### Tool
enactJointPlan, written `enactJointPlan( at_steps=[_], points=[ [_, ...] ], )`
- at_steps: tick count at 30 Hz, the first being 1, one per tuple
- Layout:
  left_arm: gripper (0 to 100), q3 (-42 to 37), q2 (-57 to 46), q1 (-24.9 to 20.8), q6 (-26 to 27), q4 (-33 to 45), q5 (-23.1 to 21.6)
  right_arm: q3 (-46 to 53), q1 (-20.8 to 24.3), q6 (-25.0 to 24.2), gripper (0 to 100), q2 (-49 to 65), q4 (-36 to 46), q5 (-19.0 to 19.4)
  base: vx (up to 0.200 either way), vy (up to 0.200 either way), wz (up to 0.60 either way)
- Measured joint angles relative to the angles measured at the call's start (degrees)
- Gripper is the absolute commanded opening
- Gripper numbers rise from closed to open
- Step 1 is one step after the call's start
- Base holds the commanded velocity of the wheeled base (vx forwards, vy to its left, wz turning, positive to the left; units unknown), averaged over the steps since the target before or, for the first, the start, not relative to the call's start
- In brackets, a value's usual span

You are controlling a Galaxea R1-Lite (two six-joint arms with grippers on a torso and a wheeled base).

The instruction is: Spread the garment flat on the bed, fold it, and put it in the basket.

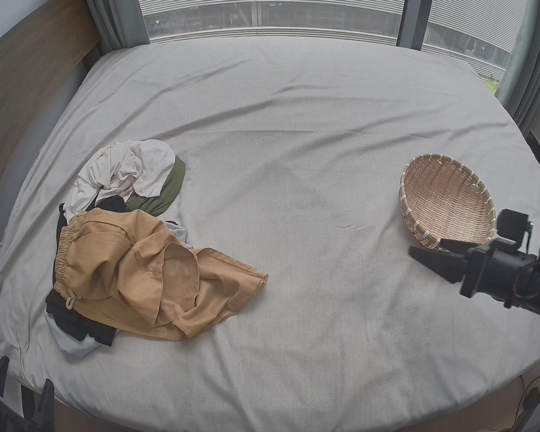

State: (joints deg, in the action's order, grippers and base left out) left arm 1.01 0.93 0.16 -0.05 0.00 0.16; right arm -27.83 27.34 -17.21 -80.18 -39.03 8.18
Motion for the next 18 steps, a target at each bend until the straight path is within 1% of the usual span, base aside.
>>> enactJointPlan(
  at_steps=[4,9,18],
  points=[
    [100,0.0,0.0,0.0,0.0,0.0,0.0,-2.0,3.6,-1.4,100,-7.7,-4.7,-1.0,0.000,0.000,0.00],
    [100,0.0,0.0,0.0,-0.1,0.0,0.0,-5.6,7.7,-4.7,100,-16.9,-9.2,-1.8,0.000,0.000,0.00],
    [100,0.0,0.0,0.0,-0.2,0.0,0.0,-13.2,12.9,-9.8,100,-30.1,-13.5,-2.5,0.000,0.000,0.00]
  ],
)
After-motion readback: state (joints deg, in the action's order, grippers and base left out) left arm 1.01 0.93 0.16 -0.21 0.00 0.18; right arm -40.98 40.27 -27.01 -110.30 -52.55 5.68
